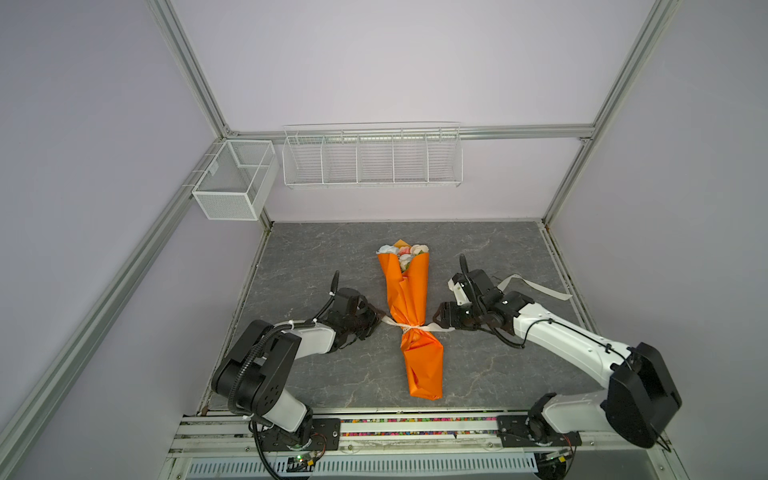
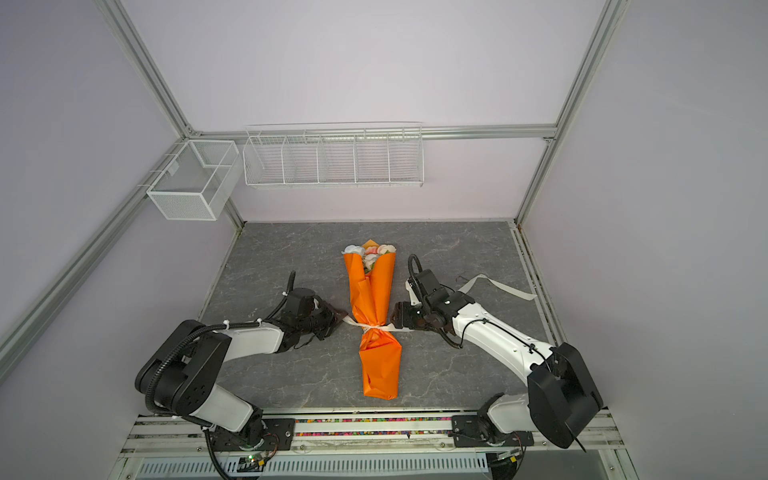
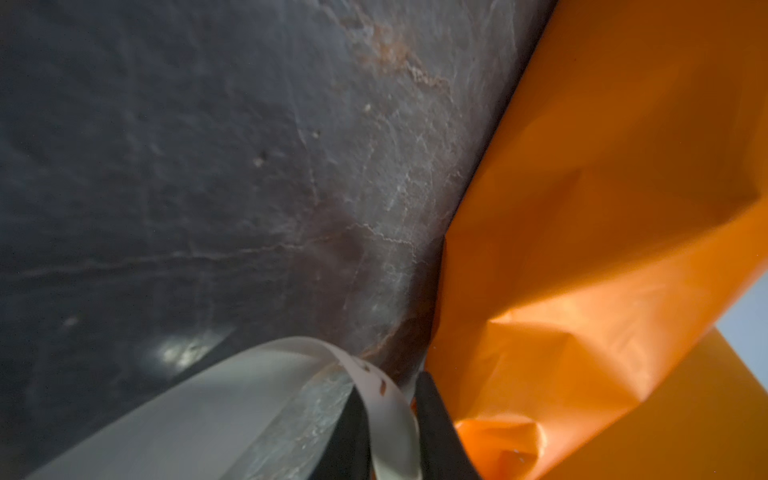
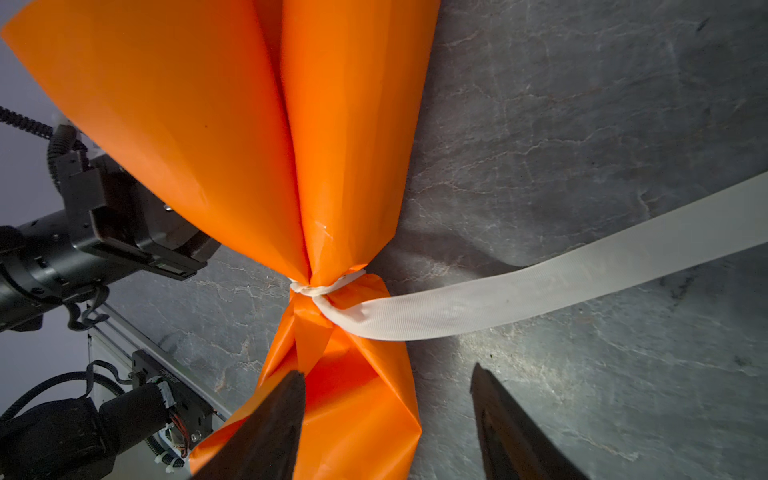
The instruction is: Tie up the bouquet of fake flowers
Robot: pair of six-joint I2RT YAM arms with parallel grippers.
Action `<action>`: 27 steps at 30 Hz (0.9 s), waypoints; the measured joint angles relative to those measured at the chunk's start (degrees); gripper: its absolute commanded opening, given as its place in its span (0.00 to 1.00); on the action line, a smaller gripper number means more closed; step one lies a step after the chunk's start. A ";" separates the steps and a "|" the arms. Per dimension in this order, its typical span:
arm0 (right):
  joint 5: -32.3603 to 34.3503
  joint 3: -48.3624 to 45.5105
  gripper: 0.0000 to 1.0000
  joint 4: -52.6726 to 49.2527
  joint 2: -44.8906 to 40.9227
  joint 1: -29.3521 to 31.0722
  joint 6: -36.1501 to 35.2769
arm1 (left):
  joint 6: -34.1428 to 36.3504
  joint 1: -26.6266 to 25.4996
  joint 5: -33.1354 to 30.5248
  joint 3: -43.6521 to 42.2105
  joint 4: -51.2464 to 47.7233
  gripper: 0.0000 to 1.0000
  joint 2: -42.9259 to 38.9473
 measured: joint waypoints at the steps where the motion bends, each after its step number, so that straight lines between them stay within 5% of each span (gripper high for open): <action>1: 0.13 0.13 0.67 -0.02 -0.07 0.00 -0.24 | 0.13 0.00 0.11 0.02 0.50 0.15 -0.15; 17: -0.15 1.68 0.68 4.11 -1.16 0.46 -6.82 | 11.69 -1.46 0.39 6.84 -7.74 0.20 -12.94; 27: -1.57 3.65 0.72 10.78 0.13 6.29 -21.97 | 15.54 -2.12 2.97 6.78 -6.43 0.29 -14.49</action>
